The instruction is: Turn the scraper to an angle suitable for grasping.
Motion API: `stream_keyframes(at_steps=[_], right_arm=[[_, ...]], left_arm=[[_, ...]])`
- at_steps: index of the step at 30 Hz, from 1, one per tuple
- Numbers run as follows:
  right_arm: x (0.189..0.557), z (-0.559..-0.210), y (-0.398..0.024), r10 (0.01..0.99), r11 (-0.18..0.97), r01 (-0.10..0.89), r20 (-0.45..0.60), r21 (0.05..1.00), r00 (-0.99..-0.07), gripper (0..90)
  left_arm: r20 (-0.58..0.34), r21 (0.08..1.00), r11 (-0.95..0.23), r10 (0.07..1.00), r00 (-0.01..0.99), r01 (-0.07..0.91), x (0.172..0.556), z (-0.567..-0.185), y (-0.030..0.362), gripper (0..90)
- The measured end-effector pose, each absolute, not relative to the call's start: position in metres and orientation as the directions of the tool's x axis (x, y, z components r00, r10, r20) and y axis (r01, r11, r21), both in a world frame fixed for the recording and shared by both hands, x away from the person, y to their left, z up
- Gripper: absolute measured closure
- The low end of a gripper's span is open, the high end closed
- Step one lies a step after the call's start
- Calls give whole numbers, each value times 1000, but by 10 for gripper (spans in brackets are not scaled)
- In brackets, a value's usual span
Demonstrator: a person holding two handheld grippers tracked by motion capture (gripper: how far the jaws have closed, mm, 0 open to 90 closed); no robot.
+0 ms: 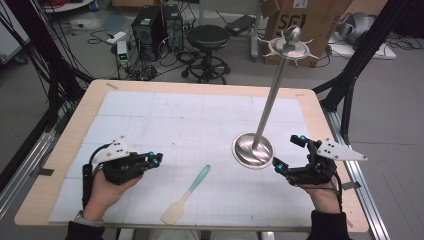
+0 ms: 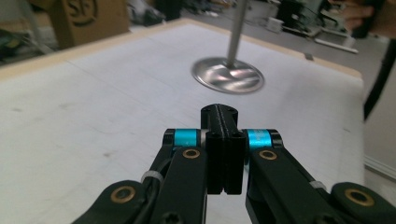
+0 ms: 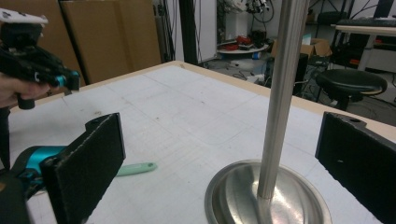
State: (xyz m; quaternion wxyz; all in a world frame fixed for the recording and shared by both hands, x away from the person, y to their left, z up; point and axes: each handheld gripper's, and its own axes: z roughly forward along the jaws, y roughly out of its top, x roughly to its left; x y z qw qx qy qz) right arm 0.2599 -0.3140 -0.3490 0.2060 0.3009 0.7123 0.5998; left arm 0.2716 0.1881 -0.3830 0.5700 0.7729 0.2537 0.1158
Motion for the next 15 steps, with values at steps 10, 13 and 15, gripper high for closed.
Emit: stream_keyframes(at_steps=[10,13,15], right_arm=[[259,-352,-315,677,107,191,69,976,-733,3],[258,-353,-314,677,109,194,70,975,-733,3],[258,-353,-314,676,111,191,67,975,-733,3]], left_arm=[[-132,869,-376,452,882,323,272,-416,130,897],[-147,857,-389,445,884,338,272,-421,124,898],[-158,851,-398,426,891,342,271,-424,119,898]])
